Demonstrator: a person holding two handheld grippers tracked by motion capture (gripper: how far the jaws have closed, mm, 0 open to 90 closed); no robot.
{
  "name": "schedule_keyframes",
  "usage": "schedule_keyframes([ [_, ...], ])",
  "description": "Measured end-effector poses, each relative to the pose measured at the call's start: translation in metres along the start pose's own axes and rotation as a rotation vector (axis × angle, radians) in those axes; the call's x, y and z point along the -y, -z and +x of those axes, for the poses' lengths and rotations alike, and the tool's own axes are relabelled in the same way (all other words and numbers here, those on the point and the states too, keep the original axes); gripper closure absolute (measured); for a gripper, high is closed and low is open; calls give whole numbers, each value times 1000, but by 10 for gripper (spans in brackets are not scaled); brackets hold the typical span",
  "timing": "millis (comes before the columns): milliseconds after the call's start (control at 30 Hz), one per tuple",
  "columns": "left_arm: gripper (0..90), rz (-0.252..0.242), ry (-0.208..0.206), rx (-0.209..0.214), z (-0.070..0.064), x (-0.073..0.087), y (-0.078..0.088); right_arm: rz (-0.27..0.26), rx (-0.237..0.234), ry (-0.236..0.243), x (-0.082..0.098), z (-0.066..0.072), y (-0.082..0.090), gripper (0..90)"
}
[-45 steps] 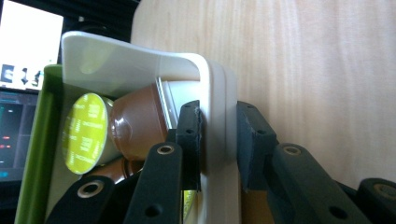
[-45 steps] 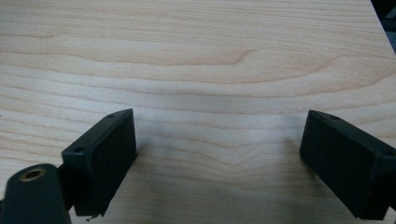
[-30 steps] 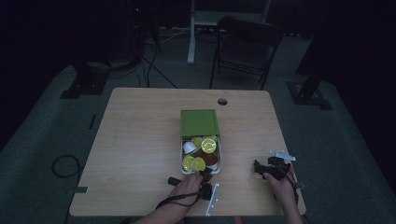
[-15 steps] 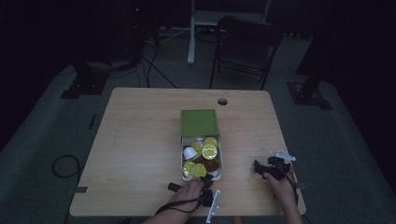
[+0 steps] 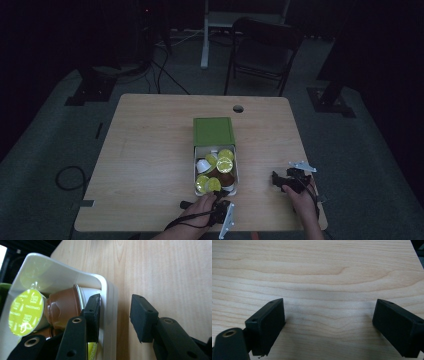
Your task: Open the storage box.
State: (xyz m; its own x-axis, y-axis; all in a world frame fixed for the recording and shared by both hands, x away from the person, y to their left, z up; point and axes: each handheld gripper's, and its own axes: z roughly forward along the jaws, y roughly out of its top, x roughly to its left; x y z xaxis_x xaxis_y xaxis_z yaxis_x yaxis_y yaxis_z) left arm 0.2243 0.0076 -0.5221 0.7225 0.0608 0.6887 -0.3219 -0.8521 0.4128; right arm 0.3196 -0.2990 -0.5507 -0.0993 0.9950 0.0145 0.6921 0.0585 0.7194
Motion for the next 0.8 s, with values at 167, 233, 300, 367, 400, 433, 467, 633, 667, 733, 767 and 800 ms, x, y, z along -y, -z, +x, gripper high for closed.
schedule_keyframes([
  [167, 622, -24, 54, 32, 3, 3, 6, 0, 0, 0, 0, 0, 0, 104],
  [233, 613, -39, 88, 45, 4, 4, 6, 0, 0, 0, 0, 0, 0, 104],
  [300, 589, -56, 112, 53, 5, 4, 7, 0, 0, 0, 0, 0, 0, 104],
  [367, 578, -72, 136, 74, 5, 4, 8, 0, 0, 0, 0, 0, 0, 104],
  [400, 562, -79, 144, 80, 5, 4, 9, 0, 0, 0, 0, 0, 0, 104],
  [433, 556, -80, 149, 85, 6, 4, 10, 0, 0, 0, 0, 0, 0, 104],
  [467, 556, -84, 159, 91, 7, 5, 11, 0, 0, 0, 0, 0, 0, 104],
  [633, 556, -103, 201, 89, 10, 7, 18, 0, 0, 0, 0, 0, 0, 104],
  [667, 556, -106, 205, 87, 11, 7, 19, 0, 0, 0, 0, 0, 0, 104],
  [733, 556, -108, 215, 89, 14, 8, 22, 0, 0, 0, 0, 0, 0, 104],
  [767, 556, -111, 221, 91, 15, 8, 24, 0, 0, 0, 0, 0, 0, 104],
  [800, 556, -112, 223, 89, 16, 9, 26, 0, 0, 0, 0, 0, 0, 104],
])
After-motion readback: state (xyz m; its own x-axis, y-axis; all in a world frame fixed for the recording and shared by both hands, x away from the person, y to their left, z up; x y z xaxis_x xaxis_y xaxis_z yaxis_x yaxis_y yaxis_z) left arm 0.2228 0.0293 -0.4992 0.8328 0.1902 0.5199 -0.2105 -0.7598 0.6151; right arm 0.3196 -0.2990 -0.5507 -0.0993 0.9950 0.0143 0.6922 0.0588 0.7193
